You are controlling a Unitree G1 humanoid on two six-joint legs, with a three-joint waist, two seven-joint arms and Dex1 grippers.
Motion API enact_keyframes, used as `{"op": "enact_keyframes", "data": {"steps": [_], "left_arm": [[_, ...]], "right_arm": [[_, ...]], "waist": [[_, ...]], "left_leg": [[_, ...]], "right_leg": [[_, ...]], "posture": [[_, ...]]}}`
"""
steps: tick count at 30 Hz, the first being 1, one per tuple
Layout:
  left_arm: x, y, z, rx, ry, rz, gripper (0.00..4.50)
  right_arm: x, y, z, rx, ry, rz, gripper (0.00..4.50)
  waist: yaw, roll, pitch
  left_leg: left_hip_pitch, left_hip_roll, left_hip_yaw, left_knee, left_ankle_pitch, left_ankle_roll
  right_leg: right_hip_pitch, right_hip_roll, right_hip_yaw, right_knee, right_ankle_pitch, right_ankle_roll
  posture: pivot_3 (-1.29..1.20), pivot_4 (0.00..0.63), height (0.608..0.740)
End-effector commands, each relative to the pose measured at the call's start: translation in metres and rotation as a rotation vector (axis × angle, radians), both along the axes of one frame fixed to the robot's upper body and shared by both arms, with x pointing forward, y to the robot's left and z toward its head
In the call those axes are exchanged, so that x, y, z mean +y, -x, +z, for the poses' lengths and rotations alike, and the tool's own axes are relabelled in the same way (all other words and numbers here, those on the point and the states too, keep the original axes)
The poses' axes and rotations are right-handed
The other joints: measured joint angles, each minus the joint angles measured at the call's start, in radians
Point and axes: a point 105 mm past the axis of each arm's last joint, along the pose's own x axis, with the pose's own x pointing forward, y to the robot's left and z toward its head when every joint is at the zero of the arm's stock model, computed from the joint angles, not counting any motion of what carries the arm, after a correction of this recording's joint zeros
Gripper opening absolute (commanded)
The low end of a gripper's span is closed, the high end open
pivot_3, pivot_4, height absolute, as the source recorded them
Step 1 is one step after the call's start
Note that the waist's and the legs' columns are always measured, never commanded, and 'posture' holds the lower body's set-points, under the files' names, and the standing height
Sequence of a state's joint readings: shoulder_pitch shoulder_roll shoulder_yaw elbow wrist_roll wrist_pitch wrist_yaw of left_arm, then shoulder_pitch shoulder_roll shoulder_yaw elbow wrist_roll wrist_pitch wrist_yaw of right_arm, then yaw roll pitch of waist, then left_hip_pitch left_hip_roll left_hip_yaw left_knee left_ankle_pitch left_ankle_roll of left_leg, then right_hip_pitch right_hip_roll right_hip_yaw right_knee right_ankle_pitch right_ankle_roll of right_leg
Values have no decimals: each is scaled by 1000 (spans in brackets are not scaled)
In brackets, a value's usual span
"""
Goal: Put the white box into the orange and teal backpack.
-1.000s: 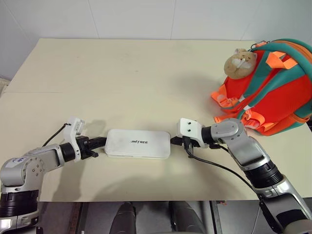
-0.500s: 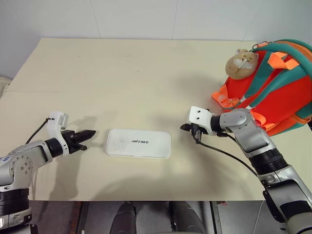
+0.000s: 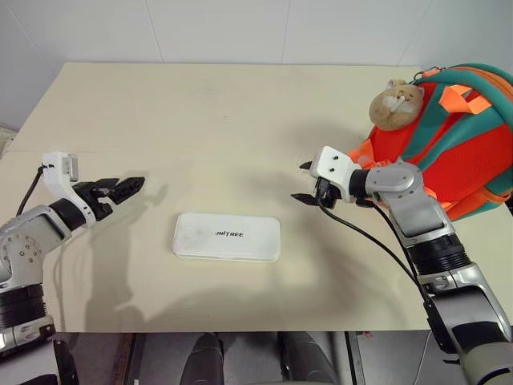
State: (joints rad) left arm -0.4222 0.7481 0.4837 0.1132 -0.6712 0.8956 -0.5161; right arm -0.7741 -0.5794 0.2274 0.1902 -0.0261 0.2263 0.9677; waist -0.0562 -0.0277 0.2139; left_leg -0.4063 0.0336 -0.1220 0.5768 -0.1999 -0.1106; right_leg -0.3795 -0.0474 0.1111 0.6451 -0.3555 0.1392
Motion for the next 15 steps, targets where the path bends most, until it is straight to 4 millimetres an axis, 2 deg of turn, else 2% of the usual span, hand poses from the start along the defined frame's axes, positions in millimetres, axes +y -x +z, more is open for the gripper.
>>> {"op": "enact_keyframes", "data": {"steps": [1,6,9,12,15], "left_arm": [[4,2,18,-56,-3,-15,4500],[2,2,21,-54,-38,-63,4500],[9,1,24,-79,-100,-43,4500],[10,2,30,-140,-155,-89,4500],[2,9,33,-216,-237,-208,4500]], "right_arm": [[0,5,18,-57,-51,13,4489],[-5,15,14,-45,-34,22,4489],[-13,20,4,-22,5,1,4489],[-17,27,-3,0,31,-3,4489],[-14,40,-12,27,39,1,4489]], "waist": [[0,0,0],[1,0,0],[2,0,0],[3,0,0],[2,0,0]], "left_leg": [[0,0,0,0,0,0],[0,0,0,0,0,0],[0,0,0,0,0,0],[0,0,0,0,0,0],[0,0,0,0,0,0]], "right_leg": [[0,0,0,0,0,0],[0,0,0,0,0,0],[0,0,0,0,0,0],[0,0,0,0,0,0],[0,0,0,0,0,0]], "posture": [[0,150,740],[0,150,740],[0,150,740],[0,150,740],[0,150,740]]}}
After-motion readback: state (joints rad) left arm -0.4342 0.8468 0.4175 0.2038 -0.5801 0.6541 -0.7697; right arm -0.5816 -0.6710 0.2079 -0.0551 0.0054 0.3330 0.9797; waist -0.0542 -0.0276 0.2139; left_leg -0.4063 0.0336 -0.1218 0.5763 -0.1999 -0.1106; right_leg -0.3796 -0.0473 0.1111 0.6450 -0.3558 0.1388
